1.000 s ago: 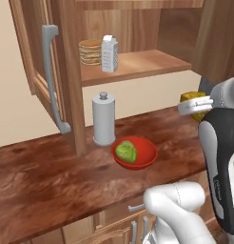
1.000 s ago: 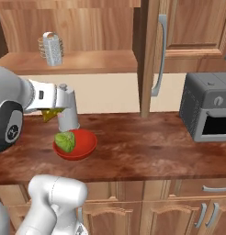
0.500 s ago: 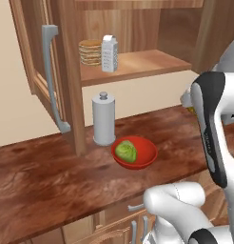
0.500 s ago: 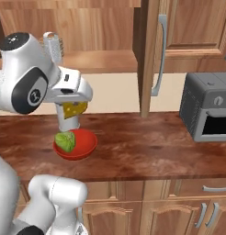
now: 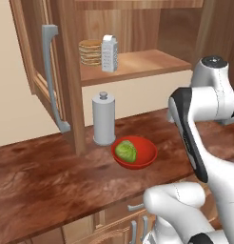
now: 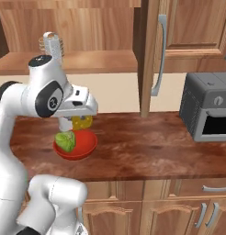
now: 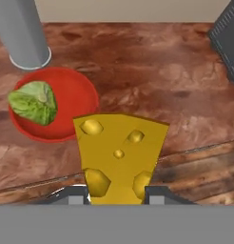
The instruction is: Pick the cheese from the fridge and the cheese grater from the cabinet and place them next to the salad bowl.
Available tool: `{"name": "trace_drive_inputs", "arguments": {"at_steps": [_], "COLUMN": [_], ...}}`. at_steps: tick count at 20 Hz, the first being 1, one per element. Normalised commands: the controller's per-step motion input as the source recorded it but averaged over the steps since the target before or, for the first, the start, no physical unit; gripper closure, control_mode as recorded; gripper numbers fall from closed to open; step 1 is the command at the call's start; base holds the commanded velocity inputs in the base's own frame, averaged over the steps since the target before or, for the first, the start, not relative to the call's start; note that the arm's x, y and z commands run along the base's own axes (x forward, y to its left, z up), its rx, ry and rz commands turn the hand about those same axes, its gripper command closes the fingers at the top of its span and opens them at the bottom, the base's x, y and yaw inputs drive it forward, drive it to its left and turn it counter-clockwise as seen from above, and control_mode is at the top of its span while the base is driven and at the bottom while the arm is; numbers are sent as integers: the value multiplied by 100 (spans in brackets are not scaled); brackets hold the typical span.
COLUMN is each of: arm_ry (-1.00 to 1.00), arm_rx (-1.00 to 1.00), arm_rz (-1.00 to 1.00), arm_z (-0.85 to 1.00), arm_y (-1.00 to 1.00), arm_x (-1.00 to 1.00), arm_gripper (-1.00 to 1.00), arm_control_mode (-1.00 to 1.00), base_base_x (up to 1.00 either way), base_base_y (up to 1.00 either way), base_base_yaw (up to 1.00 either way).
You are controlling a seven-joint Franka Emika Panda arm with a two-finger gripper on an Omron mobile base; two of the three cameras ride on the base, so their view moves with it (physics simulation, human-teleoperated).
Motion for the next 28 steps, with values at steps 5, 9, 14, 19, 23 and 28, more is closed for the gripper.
{"name": "trace_drive_inputs", "arguments": {"at_steps": [5, 9, 14, 19, 23, 28], "arm_ry": [9, 5, 1, -2, -12, -18], "arm_rx": [13, 3, -1, 0, 0, 0], "arm_rz": [28, 31, 10, 0, 0, 2], "arm_z": [-82, -51, -6, -11, -67, -97], "arm_y": [-31, -44, -35, -6, 0, 0], "arm_x": [82, 99, 92, 47, 13, 3], "arm_gripper": [100, 100, 100, 100, 100, 100], "arm_control_mode": [-100, -100, -100, -100, -100, -100], "base_base_x": [0, 0, 0, 0, 0, 0], "base_base_y": [0, 0, 0, 0, 0, 0], "base_base_yaw": [0, 0, 0, 0, 0, 0]}}
